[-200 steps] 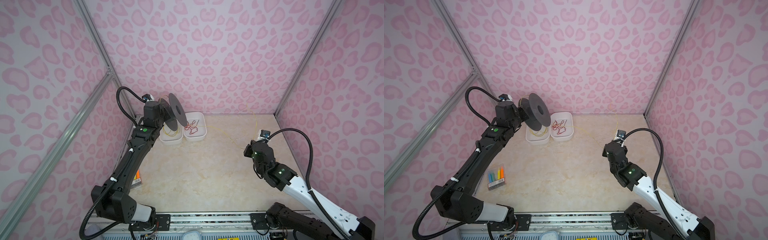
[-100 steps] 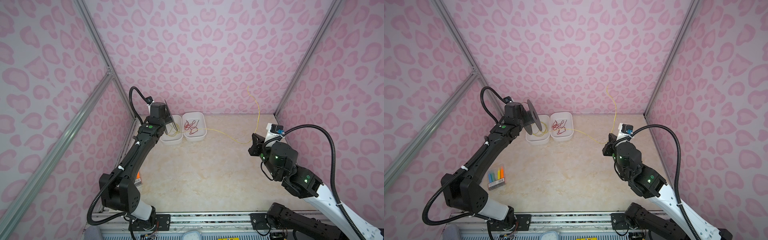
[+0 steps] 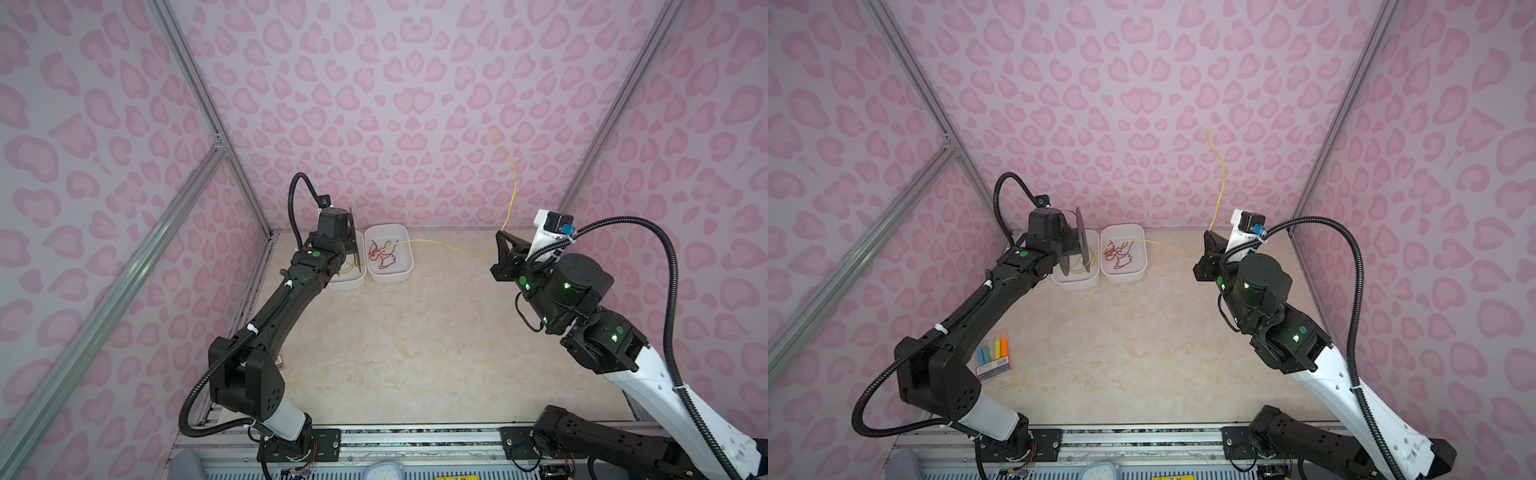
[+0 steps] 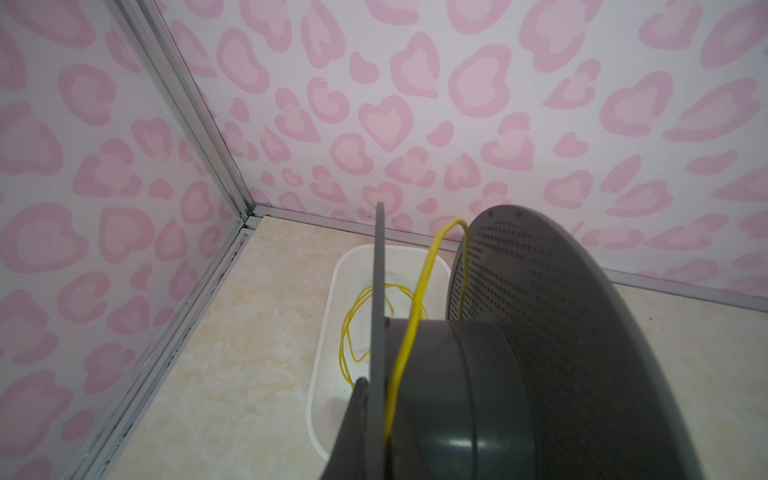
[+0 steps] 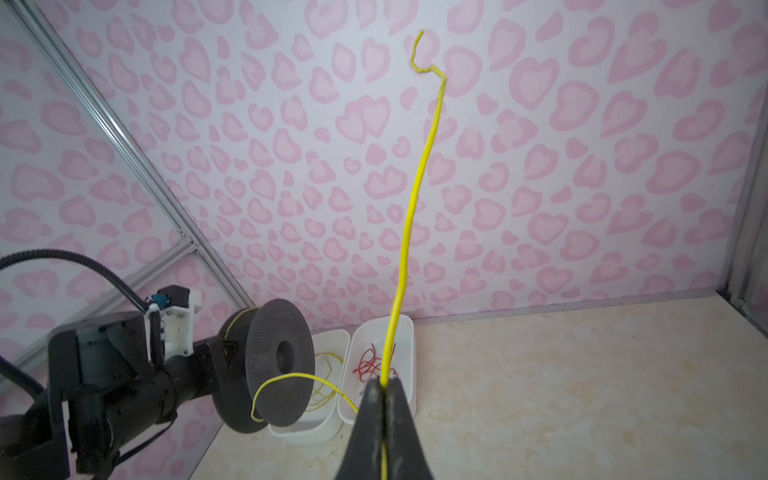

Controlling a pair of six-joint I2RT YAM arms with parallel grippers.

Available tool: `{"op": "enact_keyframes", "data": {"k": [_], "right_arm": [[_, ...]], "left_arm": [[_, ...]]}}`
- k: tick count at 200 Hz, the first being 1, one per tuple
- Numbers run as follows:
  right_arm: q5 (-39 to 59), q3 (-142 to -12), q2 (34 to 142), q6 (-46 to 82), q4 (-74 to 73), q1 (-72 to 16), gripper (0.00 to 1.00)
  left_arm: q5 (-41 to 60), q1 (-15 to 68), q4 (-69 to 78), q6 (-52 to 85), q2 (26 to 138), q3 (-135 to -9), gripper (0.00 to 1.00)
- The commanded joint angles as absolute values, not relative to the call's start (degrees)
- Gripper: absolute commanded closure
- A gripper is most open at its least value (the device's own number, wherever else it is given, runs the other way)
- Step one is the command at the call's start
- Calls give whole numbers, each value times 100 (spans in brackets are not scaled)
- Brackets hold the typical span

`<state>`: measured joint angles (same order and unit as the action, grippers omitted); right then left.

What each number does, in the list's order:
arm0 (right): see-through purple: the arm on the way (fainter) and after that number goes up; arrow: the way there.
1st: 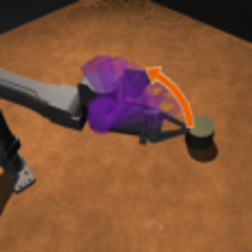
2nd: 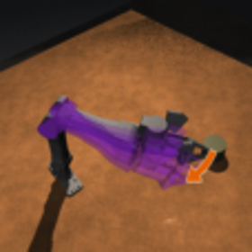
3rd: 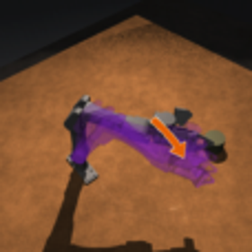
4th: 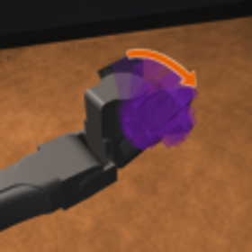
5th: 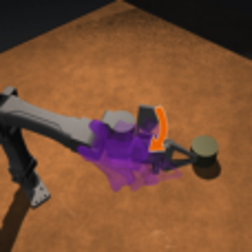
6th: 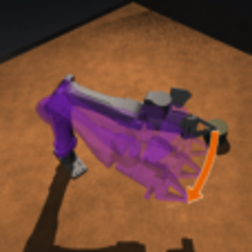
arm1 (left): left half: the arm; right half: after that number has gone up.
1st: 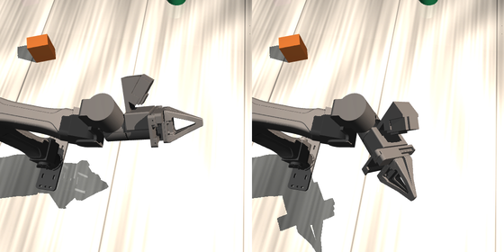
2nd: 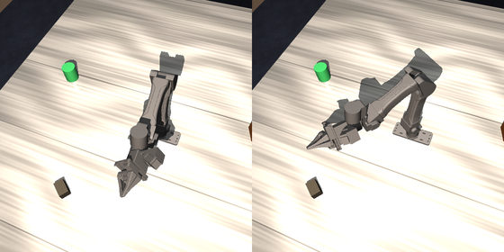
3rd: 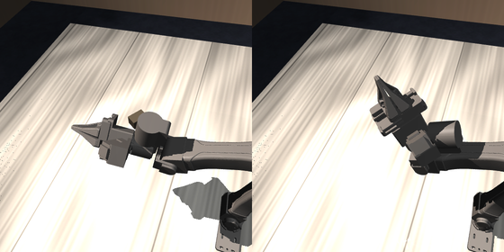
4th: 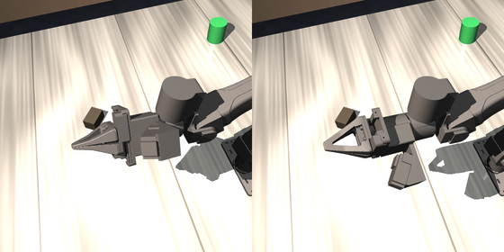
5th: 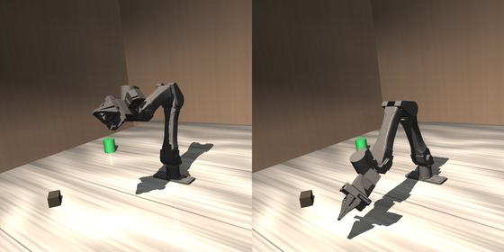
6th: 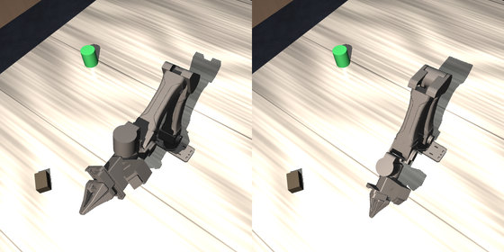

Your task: Wrap the cables

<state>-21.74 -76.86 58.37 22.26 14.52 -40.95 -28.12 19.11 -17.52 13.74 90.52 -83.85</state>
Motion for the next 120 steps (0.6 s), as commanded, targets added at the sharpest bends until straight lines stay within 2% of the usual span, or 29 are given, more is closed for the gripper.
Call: {"op": "enact_keyframes", "data": {"k": [1, 52, 120], "right_arm": [[-1553, -8231, 6243, 2258, 1118, -3672, 100], [-457, -9606, 7418, 2448, 1209, -2646, 100], [321, -10612, 8087, 2669, 1372, -1426, 100]], "left_arm": [[-2842, 1985, -1574, 896, 8973, -8351, 96], [-2505, 2447, -1822, 376, 8398, -7926, 96], [-2680, 3398, -2317, 128, 7589, -7063, 96]]}}
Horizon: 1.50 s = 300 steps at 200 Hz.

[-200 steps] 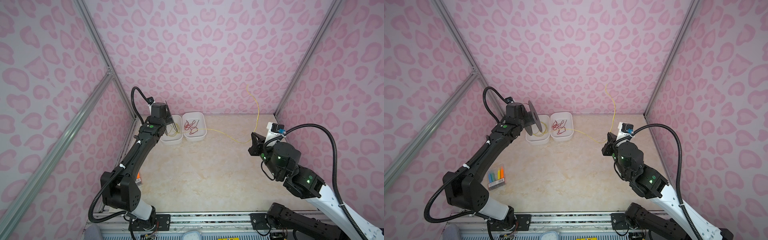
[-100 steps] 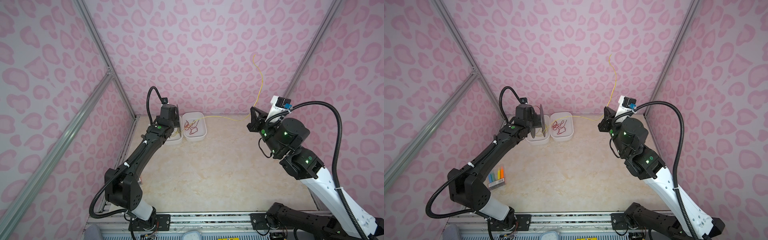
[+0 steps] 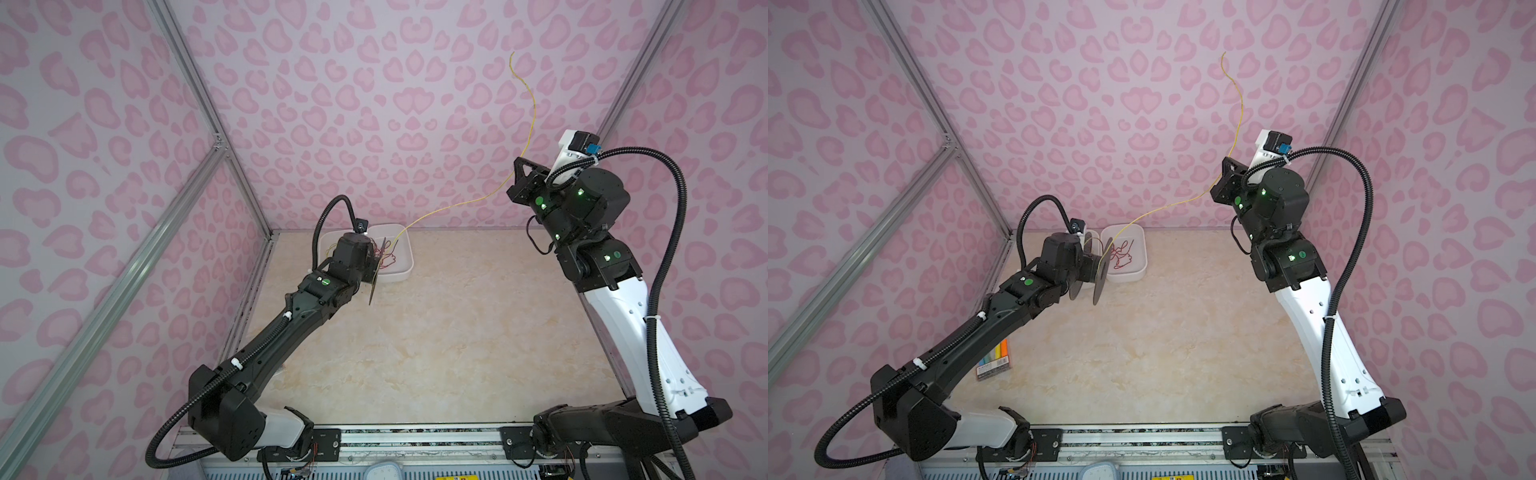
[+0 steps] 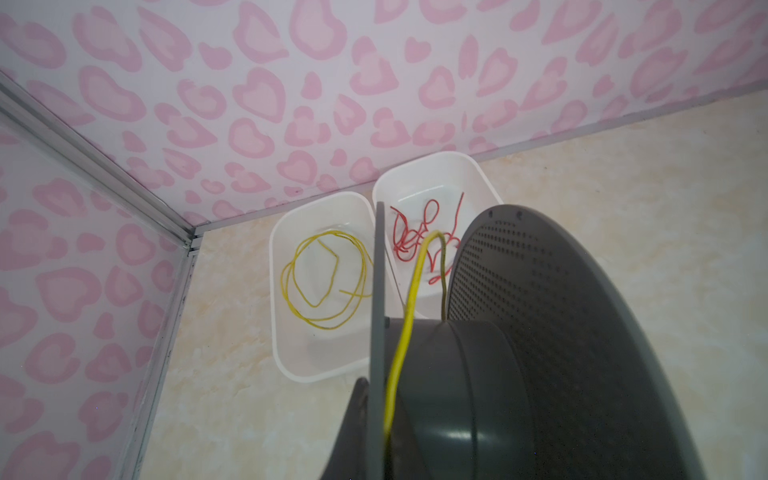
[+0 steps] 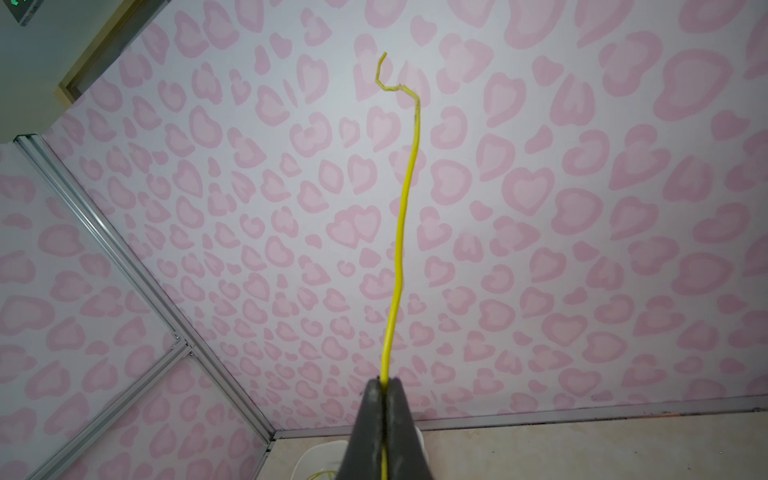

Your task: Wrap the cables

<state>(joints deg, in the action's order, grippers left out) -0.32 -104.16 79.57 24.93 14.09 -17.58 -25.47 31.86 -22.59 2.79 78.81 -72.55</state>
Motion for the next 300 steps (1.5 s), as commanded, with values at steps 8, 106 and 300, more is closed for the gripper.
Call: {"op": "enact_keyframes", "data": {"k": [8, 106, 300], "right_arm": [[359, -10658, 8131, 2672, 1386, -1289, 100], [1224, -9484, 8098, 3732, 218, 339, 100], [1081, -6887, 8828, 4811, -1768, 1314, 100]], "left_arm": [[-2660, 3521, -2304, 134, 7481, -6949, 96], [-2520, 4782, -2466, 132, 6732, -5823, 96], [-1585, 5051, -2664, 336, 5125, -5426, 96]]}}
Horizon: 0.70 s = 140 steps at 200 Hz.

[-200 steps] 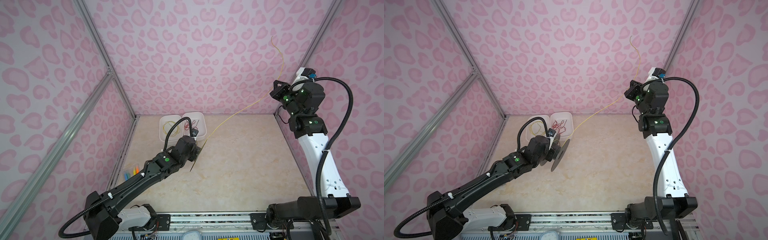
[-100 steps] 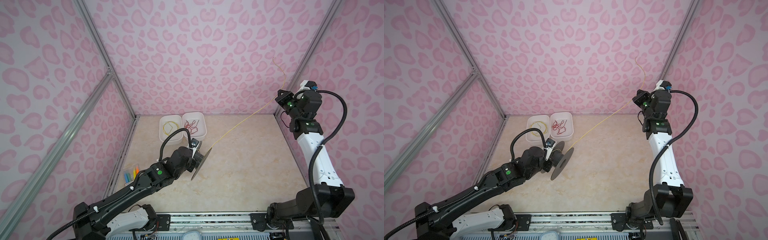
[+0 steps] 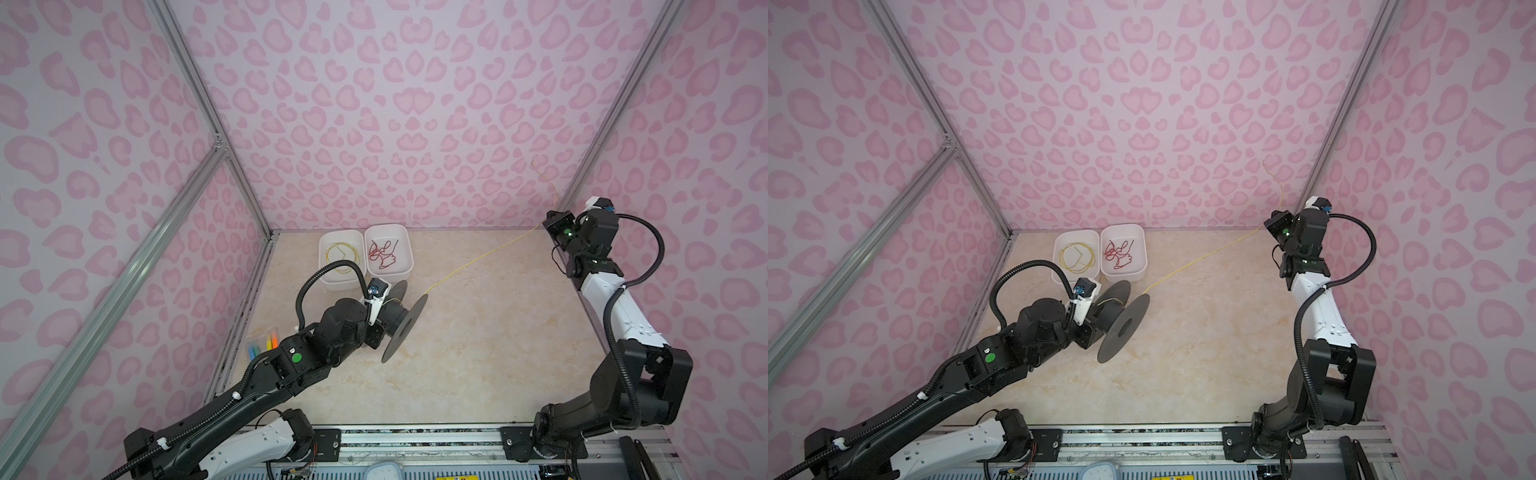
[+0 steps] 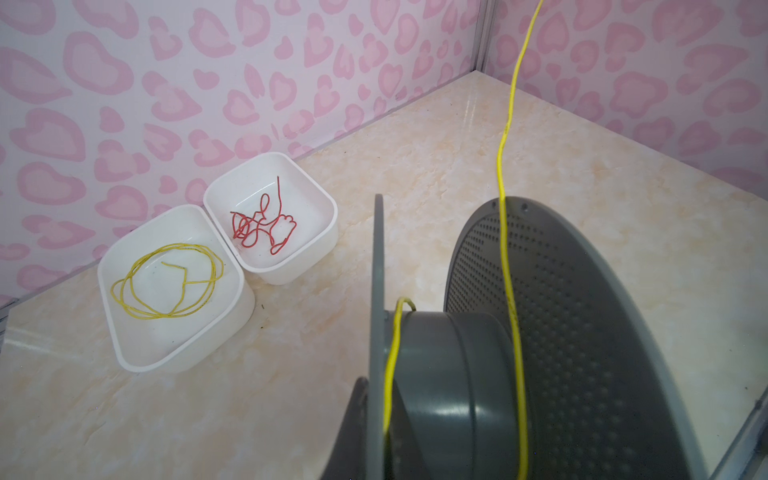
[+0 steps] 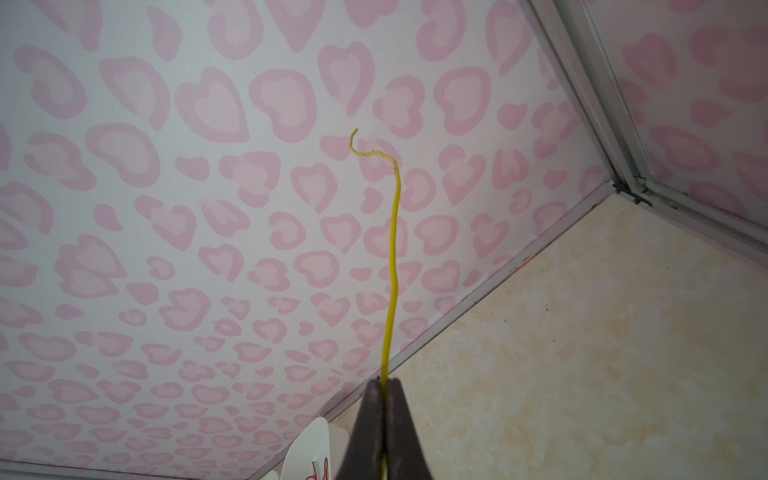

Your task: Wrap the cables

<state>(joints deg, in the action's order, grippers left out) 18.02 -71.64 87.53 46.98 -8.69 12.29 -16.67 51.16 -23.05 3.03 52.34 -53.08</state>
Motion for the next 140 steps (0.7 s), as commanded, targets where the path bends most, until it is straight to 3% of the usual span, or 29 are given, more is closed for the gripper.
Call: {"op": "enact_keyframes", "data": {"k": [1, 76, 140], "right_arm": [[1077, -6871, 8830, 4809, -1772, 1312, 100], [799, -5724, 8833, 4802, -2252, 1331, 100], [983, -4905, 8860, 5226, -2597, 1268, 100]], "left_arm": [[-1579, 5048, -2664, 335, 5129, -5433, 96], [81, 3723, -2366, 748, 5323, -5918, 96], [777, 3209, -1754, 1012, 6040, -6637, 96]]}}
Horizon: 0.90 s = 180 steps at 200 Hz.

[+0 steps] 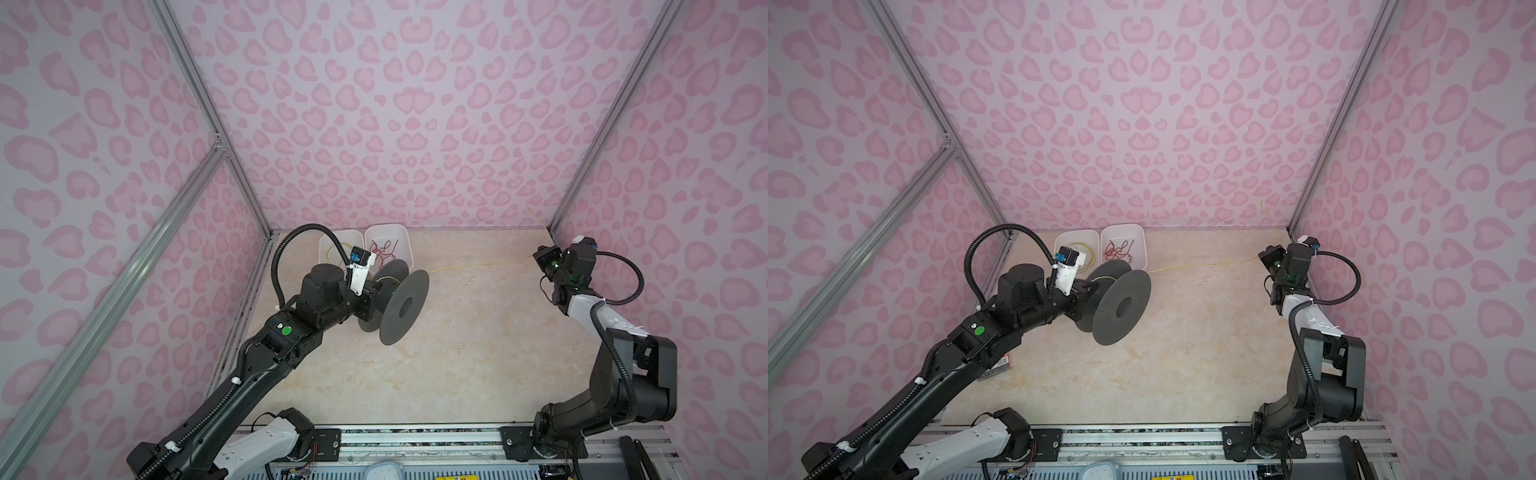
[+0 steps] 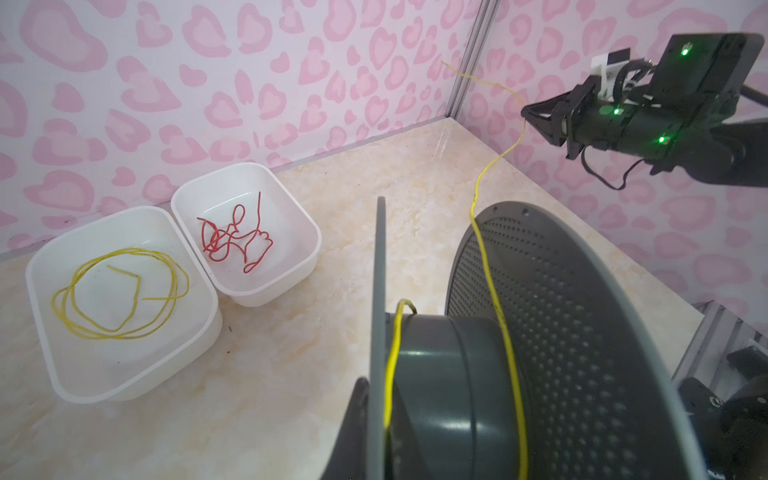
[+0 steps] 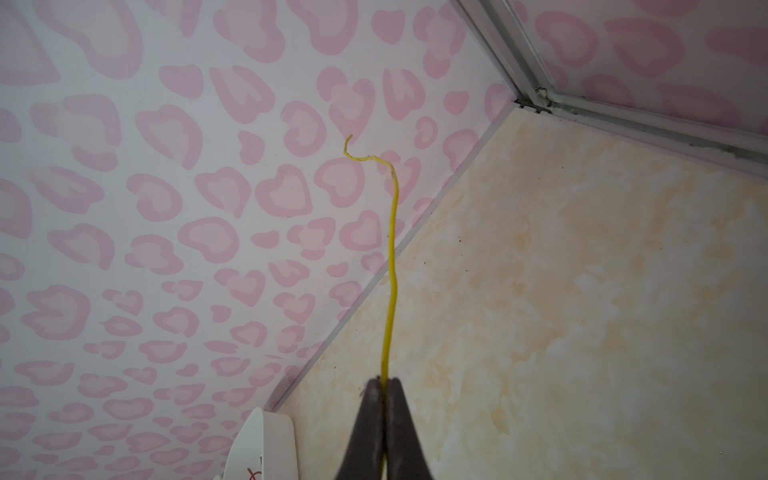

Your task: Wrap the cables

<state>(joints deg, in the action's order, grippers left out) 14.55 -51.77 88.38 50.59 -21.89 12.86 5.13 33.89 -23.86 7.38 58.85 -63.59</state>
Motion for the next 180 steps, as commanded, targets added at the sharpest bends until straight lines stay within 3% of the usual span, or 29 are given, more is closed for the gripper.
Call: {"op": "enact_keyframes", "data": {"k": [1, 67, 180], "right_arm": [[979, -4887, 8860, 5232, -2608, 1267, 100], [583, -4178, 8846, 5035, -2786, 744, 100], [-789, -3209, 8198, 4750, -2737, -1093, 100]], "left_arm": [[793, 3195, -1738, 1020, 6048, -6645, 96], [1623, 2631, -1090, 1594, 6658, -7276, 96], [1155, 2018, 393, 3005, 7412, -7532, 96]]}}
